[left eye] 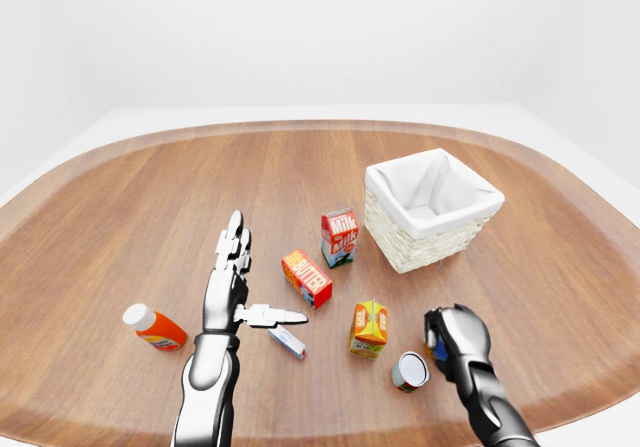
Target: Pick up the alphabet soup and the tomato sauce, and put them in the basket.
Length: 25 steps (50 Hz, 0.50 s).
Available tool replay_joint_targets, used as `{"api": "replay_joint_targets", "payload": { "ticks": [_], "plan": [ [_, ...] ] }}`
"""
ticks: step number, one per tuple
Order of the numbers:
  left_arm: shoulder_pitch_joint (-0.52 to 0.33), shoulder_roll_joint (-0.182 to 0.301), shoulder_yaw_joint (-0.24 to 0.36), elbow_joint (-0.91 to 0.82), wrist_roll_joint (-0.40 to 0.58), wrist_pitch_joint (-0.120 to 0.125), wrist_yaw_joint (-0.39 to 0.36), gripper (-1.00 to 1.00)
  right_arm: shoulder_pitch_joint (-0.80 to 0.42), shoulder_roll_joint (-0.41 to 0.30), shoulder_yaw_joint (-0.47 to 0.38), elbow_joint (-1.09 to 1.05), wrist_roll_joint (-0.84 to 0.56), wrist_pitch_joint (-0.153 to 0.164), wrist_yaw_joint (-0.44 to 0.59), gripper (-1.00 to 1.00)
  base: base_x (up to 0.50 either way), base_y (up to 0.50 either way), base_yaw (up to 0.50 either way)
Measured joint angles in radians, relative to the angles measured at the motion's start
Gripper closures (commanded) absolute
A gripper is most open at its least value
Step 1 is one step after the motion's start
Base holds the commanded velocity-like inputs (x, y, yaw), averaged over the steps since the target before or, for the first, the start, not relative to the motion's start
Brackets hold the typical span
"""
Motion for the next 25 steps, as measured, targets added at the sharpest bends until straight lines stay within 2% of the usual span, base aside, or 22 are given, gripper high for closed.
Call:
{"api": "replay_joint_targets", "payload": {
  "ticks": [13, 25],
  "plan": [
    [0.0, 0.0, 0.0, 0.0, 0.0, 0.0, 0.0, -1.0, 0.076, 0.018, -0.026, -0.153, 0.0, -0.015, 0.046, 1.0, 0.0, 0.0, 0.0],
    [0.0, 0.0, 0.0, 0.0, 0.0, 0.0, 0.0, -1.0, 0.166, 0.055, -0.066, -0.359, 0.005, -0.052, 0.08, 1.0, 0.0, 0.0, 0.0]
  ]
}}
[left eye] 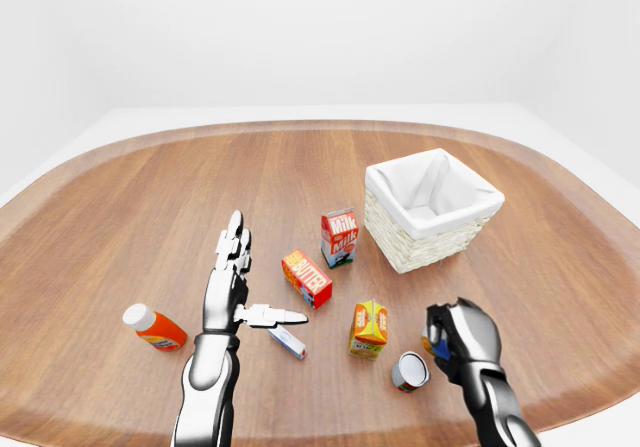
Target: Pick up the alphabet soup and the tomato sauce, and put them in the basket.
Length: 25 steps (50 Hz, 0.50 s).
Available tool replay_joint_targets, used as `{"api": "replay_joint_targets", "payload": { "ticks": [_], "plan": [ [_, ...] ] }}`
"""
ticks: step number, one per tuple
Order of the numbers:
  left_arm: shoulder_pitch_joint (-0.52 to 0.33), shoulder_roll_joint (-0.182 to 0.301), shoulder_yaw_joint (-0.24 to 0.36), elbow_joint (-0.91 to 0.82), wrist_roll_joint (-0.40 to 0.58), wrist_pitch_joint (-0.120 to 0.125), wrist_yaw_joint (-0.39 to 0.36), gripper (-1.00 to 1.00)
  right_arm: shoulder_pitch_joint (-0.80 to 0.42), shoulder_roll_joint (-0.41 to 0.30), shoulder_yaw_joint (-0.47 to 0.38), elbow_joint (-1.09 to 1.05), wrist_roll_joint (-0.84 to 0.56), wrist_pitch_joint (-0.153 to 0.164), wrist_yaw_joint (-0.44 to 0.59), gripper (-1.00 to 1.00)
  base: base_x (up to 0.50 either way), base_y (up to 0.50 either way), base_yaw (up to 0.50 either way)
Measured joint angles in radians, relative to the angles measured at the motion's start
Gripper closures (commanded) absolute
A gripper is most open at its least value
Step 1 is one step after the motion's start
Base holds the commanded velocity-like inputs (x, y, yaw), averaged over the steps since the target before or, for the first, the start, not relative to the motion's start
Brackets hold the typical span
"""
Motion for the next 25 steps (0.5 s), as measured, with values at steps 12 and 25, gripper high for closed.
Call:
{"api": "replay_joint_targets", "payload": {
  "ticks": [12, 25],
  "plan": [
    [0.0, 0.0, 0.0, 0.0, 0.0, 0.0, 0.0, -1.0, 0.067, 0.038, -0.034, -0.155, 0.009, -0.023, 0.005, 1.0, 0.0, 0.0, 0.0],
    [0.0, 0.0, 0.0, 0.0, 0.0, 0.0, 0.0, -1.0, 0.12, 0.076, -0.072, -0.286, 0.054, -0.023, 0.002, 1.0, 0.0, 0.0, 0.0]
  ]
}}
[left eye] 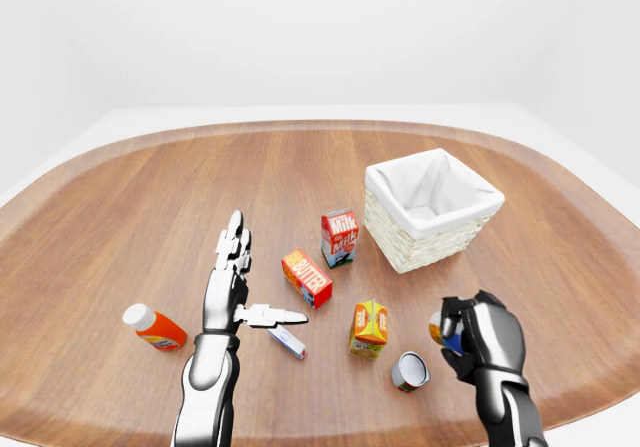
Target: Pick up the alphabet soup and the tomato sauce, and put them in the basket.
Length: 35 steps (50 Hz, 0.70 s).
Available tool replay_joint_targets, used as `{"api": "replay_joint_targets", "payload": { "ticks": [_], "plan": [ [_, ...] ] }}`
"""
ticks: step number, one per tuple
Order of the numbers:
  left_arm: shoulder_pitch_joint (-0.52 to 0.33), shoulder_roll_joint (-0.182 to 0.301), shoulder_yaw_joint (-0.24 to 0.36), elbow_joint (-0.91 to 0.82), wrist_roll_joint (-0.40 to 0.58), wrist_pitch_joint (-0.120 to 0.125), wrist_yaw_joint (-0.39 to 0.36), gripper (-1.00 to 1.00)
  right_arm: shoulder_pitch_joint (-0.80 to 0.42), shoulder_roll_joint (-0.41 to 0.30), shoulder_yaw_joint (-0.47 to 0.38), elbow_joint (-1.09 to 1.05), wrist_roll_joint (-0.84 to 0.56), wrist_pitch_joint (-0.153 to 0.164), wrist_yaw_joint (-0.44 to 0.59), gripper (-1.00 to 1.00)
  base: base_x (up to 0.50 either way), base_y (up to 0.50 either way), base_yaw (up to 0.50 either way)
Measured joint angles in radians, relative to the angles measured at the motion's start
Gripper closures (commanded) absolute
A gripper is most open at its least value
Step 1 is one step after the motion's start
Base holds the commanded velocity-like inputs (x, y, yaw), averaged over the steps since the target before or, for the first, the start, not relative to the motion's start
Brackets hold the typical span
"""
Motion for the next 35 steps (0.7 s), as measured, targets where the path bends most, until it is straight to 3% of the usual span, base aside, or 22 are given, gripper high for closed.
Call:
{"api": "replay_joint_targets", "payload": {
  "ticks": [35],
  "plan": [
    [0.0, 0.0, 0.0, 0.0, 0.0, 0.0, 0.0, -1.0, 0.115, 0.127, -0.062, -0.306, 0.194, 0.0, 0.106, 1.0, 0.0, 0.0, 0.0]
  ]
}}
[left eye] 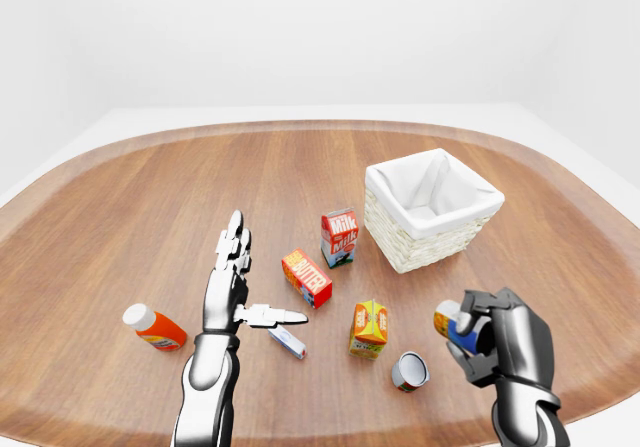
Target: Pick up the alphabet soup and the tomato sauce, and put them in the basket.
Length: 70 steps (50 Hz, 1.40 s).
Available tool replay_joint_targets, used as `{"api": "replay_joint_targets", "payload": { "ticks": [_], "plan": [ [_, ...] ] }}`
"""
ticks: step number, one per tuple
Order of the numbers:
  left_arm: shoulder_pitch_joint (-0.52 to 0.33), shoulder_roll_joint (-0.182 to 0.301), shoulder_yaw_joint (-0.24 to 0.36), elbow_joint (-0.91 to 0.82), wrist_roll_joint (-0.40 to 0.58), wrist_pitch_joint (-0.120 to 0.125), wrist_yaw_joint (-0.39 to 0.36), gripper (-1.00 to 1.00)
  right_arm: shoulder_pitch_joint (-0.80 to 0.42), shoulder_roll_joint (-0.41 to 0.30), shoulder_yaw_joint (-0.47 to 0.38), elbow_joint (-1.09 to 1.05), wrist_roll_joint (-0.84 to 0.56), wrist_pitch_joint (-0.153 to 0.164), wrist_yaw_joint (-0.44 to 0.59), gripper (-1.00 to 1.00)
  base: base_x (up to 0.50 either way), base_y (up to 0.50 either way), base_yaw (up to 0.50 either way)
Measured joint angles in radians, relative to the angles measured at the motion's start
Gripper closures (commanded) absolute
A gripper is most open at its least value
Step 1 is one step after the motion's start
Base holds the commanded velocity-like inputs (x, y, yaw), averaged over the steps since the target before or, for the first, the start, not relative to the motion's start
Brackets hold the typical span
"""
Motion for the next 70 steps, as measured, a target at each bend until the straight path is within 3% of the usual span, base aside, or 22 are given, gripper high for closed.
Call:
{"api": "replay_joint_targets", "payload": {
  "ticks": [26, 46, 54, 70],
  "plan": [
    [0.0, 0.0, 0.0, 0.0, 0.0, 0.0, 0.0, -1.0, 0.034, 0.072, 0.034, -0.388, 0.034, 0.0, 0.197, 1.0, 0.0, 0.0, 0.0],
    [0.0, 0.0, 0.0, 0.0, 0.0, 0.0, 0.0, -1.0, -0.094, 0.046, 0.081, -0.576, -0.06, 0.002, 0.344, 1.0, 0.0, 0.0, 0.0],
    [0.0, 0.0, 0.0, 0.0, 0.0, 0.0, 0.0, -1.0, -0.177, 0.02, 0.106, -0.606, -0.121, 0.038, 0.401, 1.0, 0.0, 0.0, 0.0],
    [-0.002, 0.0, 0.001, 0.003, 0.0, 0.0, 0.001, -1.0, -0.42, -0.052, 0.116, -0.6, -0.224, 0.175, 0.563, 1.0, 0.0, 0.0, 0.0]
  ]
}}
